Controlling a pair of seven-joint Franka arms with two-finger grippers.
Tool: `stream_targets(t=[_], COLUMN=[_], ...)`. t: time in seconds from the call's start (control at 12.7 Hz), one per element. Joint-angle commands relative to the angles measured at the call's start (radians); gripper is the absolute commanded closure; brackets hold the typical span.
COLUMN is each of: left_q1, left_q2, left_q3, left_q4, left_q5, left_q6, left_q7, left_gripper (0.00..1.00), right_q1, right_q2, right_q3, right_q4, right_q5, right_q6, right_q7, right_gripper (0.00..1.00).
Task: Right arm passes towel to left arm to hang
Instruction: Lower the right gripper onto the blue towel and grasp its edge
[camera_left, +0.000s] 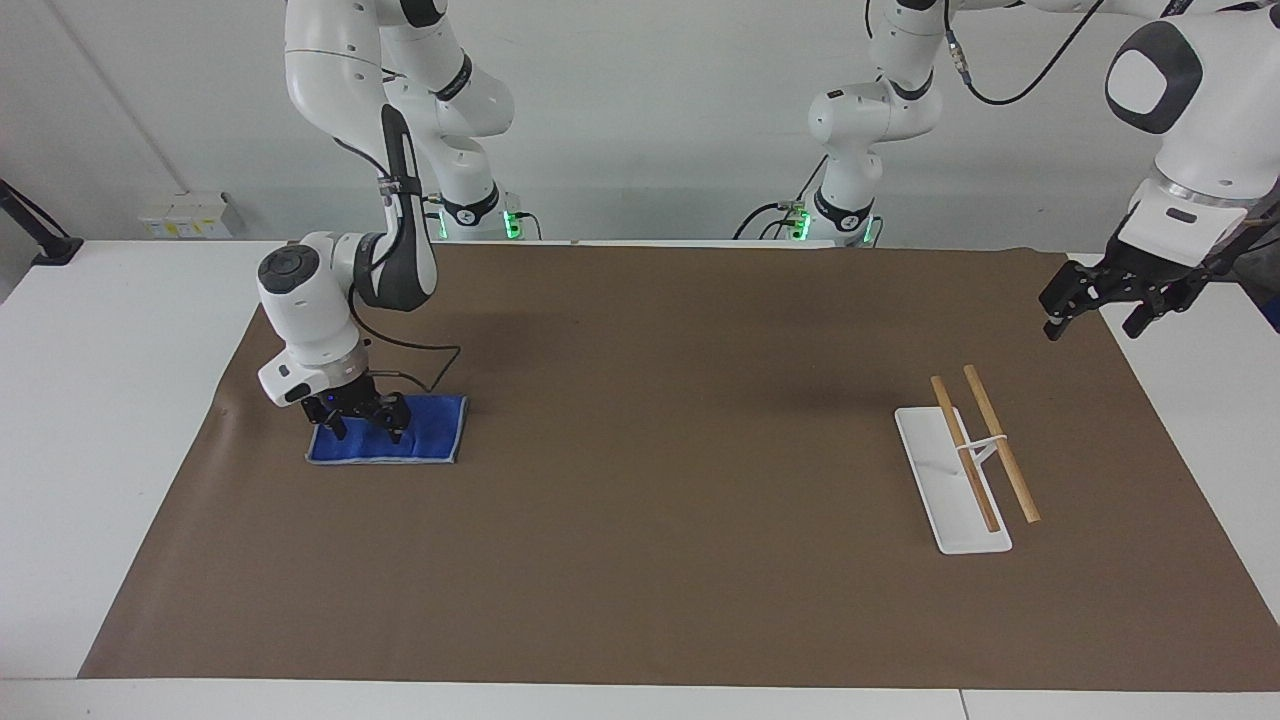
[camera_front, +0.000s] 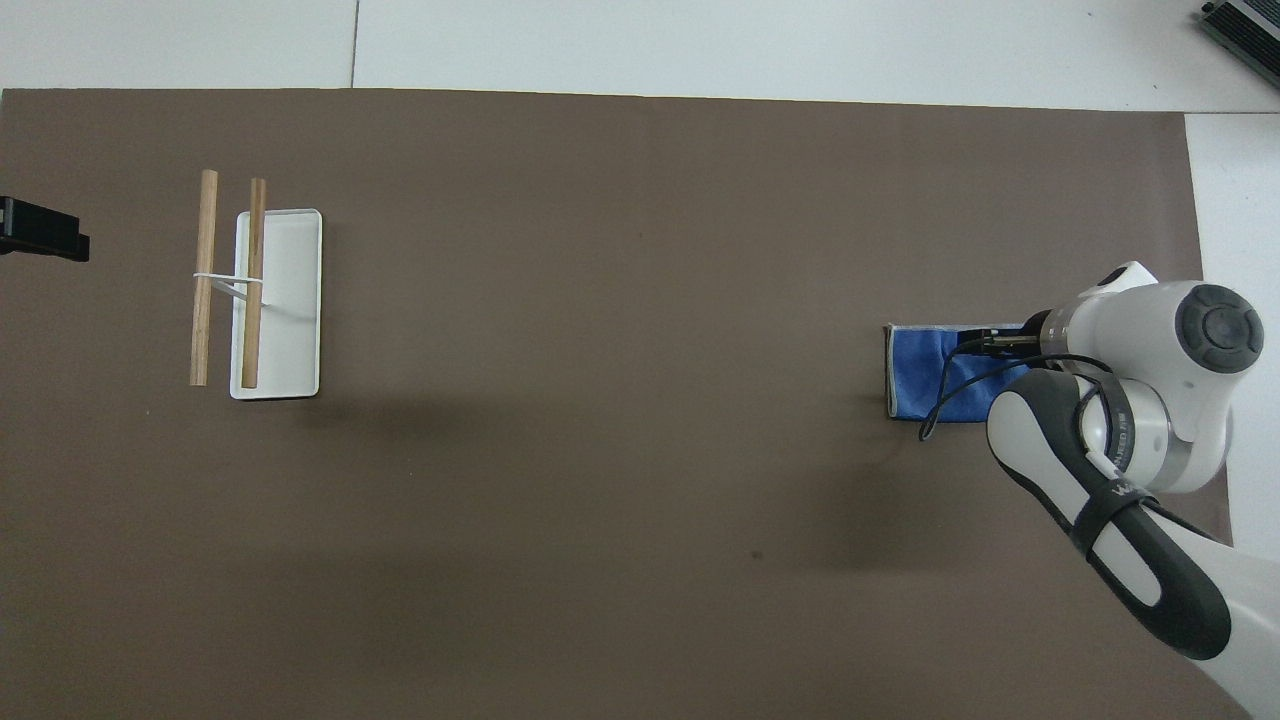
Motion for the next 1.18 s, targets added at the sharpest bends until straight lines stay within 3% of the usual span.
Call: stream_targets(t=[0.0, 0.32, 0.39, 0.47, 0.55, 0.63, 1.1], left_q1=[0.009, 0.009, 0.009, 0.009, 0.009, 0.009, 0.009], left_q2=[-0.032, -0.032, -0.032, -0.032, -0.032, -0.032, -0.032], left_q3=[-0.001, -0.001, -0.001, -0.001, -0.001, -0.001, -0.001], left_q4=[-0.038, -0.038, -0.038, -0.038, -0.038, -0.038, -0.038], left_q5=[-0.01, -0.01, -0.01, -0.01, -0.01, -0.01, -0.01], left_q6=[0.007, 0.007, 0.007, 0.007, 0.007, 0.007, 0.007], left_q7=[0.016, 0.016, 0.016, 0.016, 0.016, 0.016, 0.016], left_gripper=[0.0, 0.0, 0.0, 0.0, 0.0, 0.0, 0.0], right_q1=[-0.002, -0.001, -0.001, -0.002, -0.002, -0.002, -0.001], right_q2=[-0.003, -0.011, -0.012, -0.012, -0.012, -0.012, -0.035], right_q3=[0.005, 0.007, 0.007, 0.007, 0.005, 0.005, 0.008], right_q4=[-0.029, -0.052, -0.053, -0.053, -0.054, -0.053, -0.043], right_q5=[0.001, 0.001, 0.001, 0.001, 0.001, 0.001, 0.003], right_q6=[0.021, 0.01, 0.012, 0.012, 0.013, 0.012, 0.001], right_q7=[-0.019, -0.032, -0.041, -0.041, -0.041, -0.039, -0.009], right_gripper=[0.05, 0.06, 0.19, 0.39, 0.85, 1.0, 1.0])
